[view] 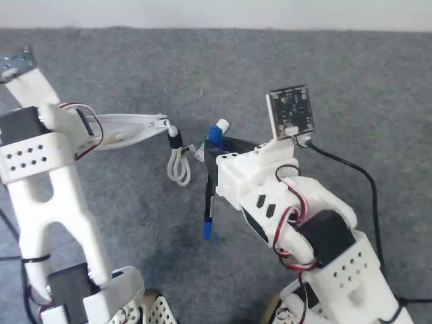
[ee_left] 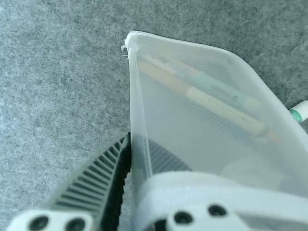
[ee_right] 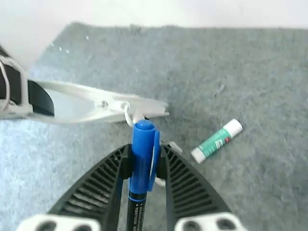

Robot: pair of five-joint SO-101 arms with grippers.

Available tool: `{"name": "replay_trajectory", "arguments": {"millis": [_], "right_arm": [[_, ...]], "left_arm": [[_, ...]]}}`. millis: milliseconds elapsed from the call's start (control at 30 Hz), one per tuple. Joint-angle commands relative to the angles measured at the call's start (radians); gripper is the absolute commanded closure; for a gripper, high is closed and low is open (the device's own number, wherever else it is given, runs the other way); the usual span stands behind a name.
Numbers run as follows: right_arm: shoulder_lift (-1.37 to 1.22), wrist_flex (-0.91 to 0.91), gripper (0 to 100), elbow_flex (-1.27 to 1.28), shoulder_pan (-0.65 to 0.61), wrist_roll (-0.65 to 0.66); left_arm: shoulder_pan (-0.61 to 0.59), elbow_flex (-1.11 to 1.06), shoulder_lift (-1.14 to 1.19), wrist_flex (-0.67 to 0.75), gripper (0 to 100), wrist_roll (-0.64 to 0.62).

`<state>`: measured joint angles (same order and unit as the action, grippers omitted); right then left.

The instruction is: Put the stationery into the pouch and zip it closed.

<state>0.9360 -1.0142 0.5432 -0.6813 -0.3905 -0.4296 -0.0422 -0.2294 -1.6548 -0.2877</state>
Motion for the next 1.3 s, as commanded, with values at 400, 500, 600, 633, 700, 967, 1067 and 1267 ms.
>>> {"name": "replay_trajectory", "arguments": {"millis": [400, 500, 600, 633, 700, 967, 1067, 1267], "right_arm": [[0.137, 0.173, 99.2, 0.009, -0.005, -0.011], [0.137, 0.214, 99.2, 0.009, -0.005, -0.011], [0.137, 0.242, 99.2, 0.009, -0.007, -0.011], [0.137, 0.254, 99.2, 0.009, -0.007, -0.011], [0.137, 0.289, 99.2, 0.009, -0.007, -0.011], [0.137, 0.461, 99.2, 0.009, -0.007, -0.009], [0.136, 0.513, 99.2, 0.009, -0.007, -0.009], [0.13, 0.634, 99.2, 0.011, -0.007, -0.009]], "left_arm": [[0.011, 0.001, -0.006, -0.018, 99, 0.009], [0.011, 0.001, -0.006, -0.018, 99, 0.009], [0.011, 0.001, -0.006, -0.018, 99, 0.009], [0.011, 0.001, -0.006, -0.018, 99, 0.009], [0.011, 0.001, -0.006, -0.018, 99, 0.009], [0.011, 0.001, -0.005, -0.023, 99, 0.009], [0.011, 0.001, -0.005, -0.023, 99, 0.009], [0.011, 0.001, -0.002, -0.02, 99, 0.009]]}}
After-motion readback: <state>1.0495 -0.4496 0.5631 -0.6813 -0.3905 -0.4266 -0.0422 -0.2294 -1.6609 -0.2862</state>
